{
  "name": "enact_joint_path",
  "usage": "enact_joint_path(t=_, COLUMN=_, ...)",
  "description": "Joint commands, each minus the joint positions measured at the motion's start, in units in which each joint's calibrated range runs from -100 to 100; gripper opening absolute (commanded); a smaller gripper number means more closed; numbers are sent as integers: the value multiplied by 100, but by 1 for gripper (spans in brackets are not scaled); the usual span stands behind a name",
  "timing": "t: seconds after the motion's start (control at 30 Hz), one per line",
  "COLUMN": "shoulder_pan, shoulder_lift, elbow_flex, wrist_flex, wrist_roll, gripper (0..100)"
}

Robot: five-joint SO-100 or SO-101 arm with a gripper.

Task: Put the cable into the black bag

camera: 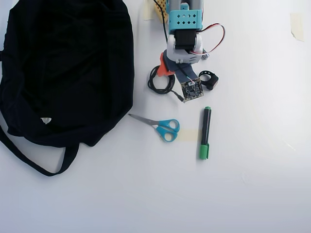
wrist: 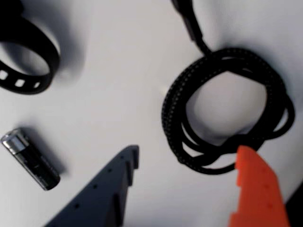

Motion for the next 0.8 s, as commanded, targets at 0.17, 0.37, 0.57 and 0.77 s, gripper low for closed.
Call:
enact_joint_path(t=0.17, shoulder_pan=-56, shoulder_lift=419, elbow_flex=-46, wrist_flex=-411, wrist_roll=0, gripper=27)
enact_joint_path(t=0.37, shoulder_pan=-56, shoulder_lift=652, elbow_flex=-37, wrist_flex=-584, wrist_roll=0, gripper=27)
enact_joint_path(t=0.57, shoulder_pan=-56, shoulder_lift=992, elbow_flex=-37, wrist_flex=-773, wrist_roll=0, gripper=27)
enact_joint_path(t=0.77, shoulder_pan=-56, shoulder_lift=1241, elbow_flex=-37, wrist_flex=-1023, wrist_roll=0, gripper=27)
